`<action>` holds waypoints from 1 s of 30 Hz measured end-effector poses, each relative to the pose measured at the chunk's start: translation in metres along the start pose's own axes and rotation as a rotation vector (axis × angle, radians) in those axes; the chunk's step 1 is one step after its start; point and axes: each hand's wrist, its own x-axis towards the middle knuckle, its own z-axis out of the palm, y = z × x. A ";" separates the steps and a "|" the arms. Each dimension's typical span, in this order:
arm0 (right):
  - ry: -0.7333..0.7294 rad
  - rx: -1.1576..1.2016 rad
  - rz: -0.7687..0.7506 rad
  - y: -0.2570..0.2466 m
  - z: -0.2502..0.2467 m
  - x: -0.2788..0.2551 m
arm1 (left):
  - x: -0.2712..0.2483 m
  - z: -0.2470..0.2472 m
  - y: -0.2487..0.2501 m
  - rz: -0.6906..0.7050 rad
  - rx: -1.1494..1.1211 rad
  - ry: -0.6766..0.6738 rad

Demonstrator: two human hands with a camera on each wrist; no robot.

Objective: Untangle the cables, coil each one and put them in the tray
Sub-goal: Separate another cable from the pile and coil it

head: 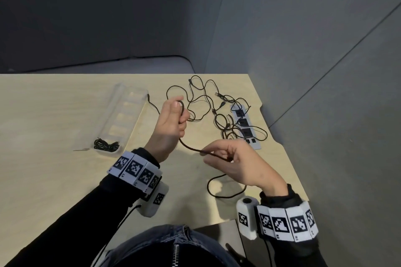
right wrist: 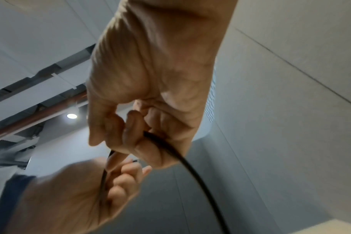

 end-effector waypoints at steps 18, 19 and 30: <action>0.592 0.021 -0.260 -0.012 -0.024 0.029 | -0.004 0.015 0.014 0.220 0.667 -0.451; 0.584 0.091 -0.237 -0.012 -0.023 0.031 | -0.005 0.017 0.013 0.196 0.578 -0.421; 0.515 0.362 -0.171 0.001 -0.012 0.034 | -0.002 0.026 0.014 -0.004 -0.215 -0.094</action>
